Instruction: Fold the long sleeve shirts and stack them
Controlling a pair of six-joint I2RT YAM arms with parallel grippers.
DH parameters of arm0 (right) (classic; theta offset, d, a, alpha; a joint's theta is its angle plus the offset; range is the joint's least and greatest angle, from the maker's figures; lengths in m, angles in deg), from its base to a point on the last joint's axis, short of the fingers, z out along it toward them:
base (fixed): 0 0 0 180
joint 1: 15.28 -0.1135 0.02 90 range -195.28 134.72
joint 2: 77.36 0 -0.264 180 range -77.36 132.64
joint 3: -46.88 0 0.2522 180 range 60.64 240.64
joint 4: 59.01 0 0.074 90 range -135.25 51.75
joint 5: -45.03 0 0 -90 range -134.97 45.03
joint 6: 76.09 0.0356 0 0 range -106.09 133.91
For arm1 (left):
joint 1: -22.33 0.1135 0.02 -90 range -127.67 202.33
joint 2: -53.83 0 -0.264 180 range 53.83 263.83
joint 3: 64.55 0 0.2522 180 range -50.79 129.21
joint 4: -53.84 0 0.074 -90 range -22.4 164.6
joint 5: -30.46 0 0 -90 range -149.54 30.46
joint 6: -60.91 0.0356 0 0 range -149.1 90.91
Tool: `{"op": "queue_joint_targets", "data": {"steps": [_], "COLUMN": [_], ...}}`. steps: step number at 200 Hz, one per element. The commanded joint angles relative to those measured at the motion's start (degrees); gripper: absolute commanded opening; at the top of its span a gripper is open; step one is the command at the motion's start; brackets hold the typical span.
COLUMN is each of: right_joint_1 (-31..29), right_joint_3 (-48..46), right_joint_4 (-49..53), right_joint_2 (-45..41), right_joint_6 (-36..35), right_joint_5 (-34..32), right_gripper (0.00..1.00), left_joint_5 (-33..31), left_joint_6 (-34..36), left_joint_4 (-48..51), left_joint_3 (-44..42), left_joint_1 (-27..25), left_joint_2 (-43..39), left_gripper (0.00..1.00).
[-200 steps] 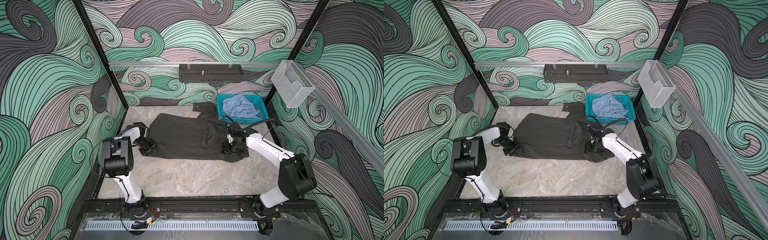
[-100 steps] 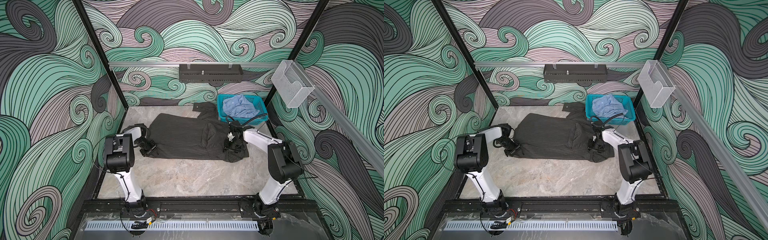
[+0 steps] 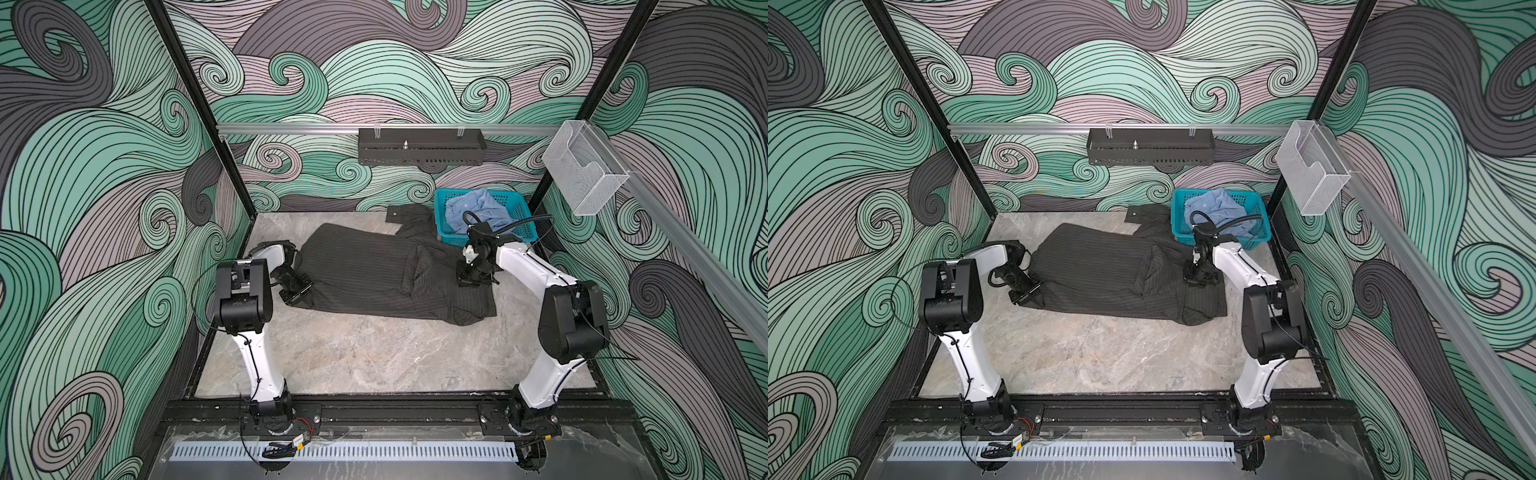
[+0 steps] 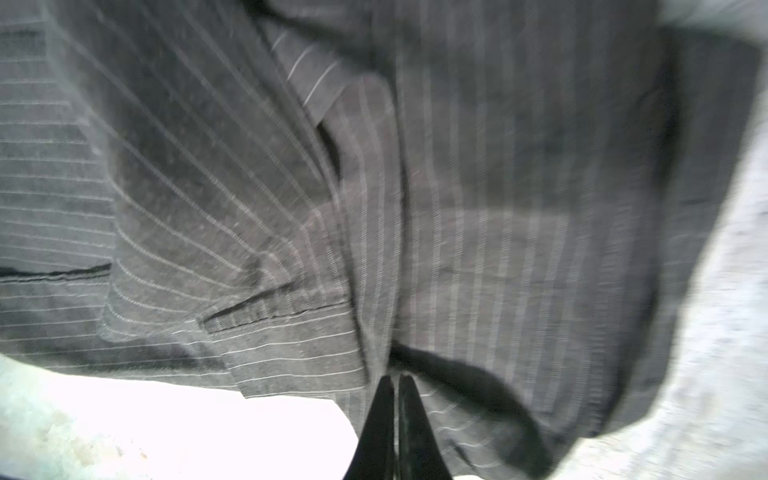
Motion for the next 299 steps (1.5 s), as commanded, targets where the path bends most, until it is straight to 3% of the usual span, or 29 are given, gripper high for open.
{"op": "queue_joint_targets", "data": {"steps": [1,23,53,107,123,152,200,264,299], "right_joint_1": [2.00,1.91,1.32,1.07,1.12,1.62,3.16,3.74,3.59], "right_joint_3": [0.71,-2.09,-6.03,-6.38,-6.34,-6.36,1.64,10.56,10.49], "right_joint_4": [4.16,0.32,-4.83,-7.87,-8.10,-7.08,3.33,8.77,8.04], "right_joint_2": [1.52,1.30,2.10,6.95,8.05,5.87,2.36,9.08,8.35], "right_joint_6": [-2.97,-1.39,2.67,4.54,4.32,3.24,-4.27,-12.22,-11.86], "right_joint_5": [2.94,11.72,13.42,15.58,15.76,13.78,4.01,-5.47,-5.15], "right_gripper": [0.17,0.40,0.47,0.33,0.25,0.00,0.00,0.00,0.40], "left_joint_5": [-2.89,-2.75,-2.23,-2.25,-2.31,-2.65,-3.31,-4.22,-3.81], "left_joint_6": [1.46,1.51,1.42,1.42,1.50,1.77,2.30,2.77,2.89], "left_joint_4": [1.78,1.51,1.36,1.29,1.25,1.65,2.27,2.88,2.81], "left_joint_3": [0.37,0.38,0.32,0.32,0.38,0.69,1.45,1.87,1.81], "left_joint_1": [-0.29,-0.30,-0.33,-0.32,-0.33,-0.29,-0.24,-0.20,-0.29], "left_joint_2": [1.75,1.75,1.54,1.66,1.75,1.78,2.98,3.67,3.51], "left_gripper": [0.15,0.15,0.16,0.15,0.15,0.14,0.13,0.13,0.13]}}
